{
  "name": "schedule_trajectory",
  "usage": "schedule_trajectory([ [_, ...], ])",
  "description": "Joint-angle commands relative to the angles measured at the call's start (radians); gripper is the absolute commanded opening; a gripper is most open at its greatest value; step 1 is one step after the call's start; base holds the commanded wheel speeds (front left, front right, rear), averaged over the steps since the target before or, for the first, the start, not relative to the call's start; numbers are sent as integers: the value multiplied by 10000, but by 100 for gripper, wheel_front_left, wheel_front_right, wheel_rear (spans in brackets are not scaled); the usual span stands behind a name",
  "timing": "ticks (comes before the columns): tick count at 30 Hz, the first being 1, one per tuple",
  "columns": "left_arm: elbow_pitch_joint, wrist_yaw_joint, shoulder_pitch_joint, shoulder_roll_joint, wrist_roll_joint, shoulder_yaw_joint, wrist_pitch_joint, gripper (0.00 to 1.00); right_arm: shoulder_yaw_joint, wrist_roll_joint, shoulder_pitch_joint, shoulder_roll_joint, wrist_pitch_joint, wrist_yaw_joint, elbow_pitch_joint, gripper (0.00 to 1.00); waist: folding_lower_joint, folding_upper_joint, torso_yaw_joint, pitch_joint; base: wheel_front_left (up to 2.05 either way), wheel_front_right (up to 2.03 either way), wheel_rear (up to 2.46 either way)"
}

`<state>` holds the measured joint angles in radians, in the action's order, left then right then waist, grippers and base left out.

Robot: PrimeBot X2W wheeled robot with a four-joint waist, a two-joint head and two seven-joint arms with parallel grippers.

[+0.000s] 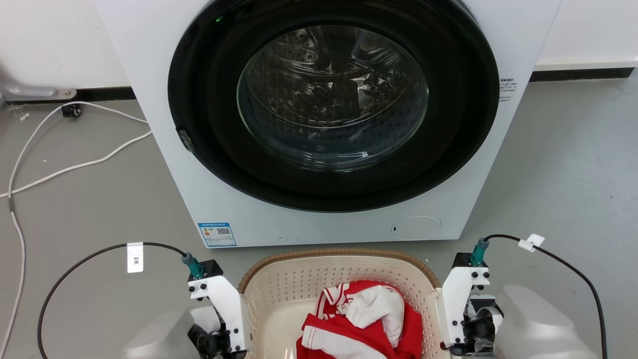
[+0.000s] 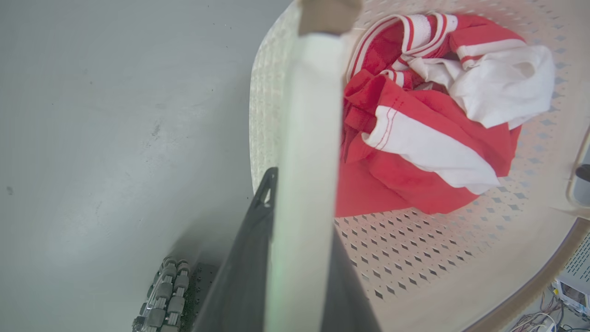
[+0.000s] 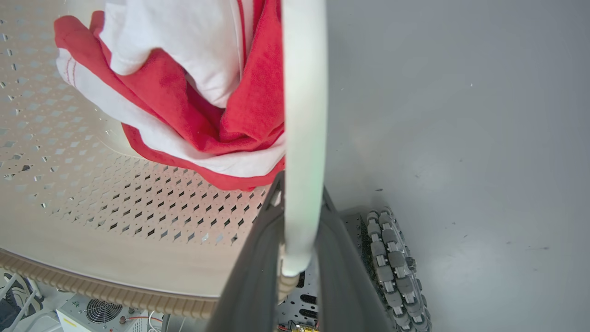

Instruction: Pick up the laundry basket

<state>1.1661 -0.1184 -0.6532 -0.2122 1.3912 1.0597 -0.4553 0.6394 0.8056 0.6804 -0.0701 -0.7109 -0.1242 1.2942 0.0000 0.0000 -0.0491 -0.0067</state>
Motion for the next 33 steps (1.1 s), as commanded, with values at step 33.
schedule_trajectory([
  [33, -212, -225, 10, 458, 435, 116, 159, 0, -84, -65, 54, 360, -115, -120, -114, 0, 0, 0, -12, 74, 0, 0, 0],
])
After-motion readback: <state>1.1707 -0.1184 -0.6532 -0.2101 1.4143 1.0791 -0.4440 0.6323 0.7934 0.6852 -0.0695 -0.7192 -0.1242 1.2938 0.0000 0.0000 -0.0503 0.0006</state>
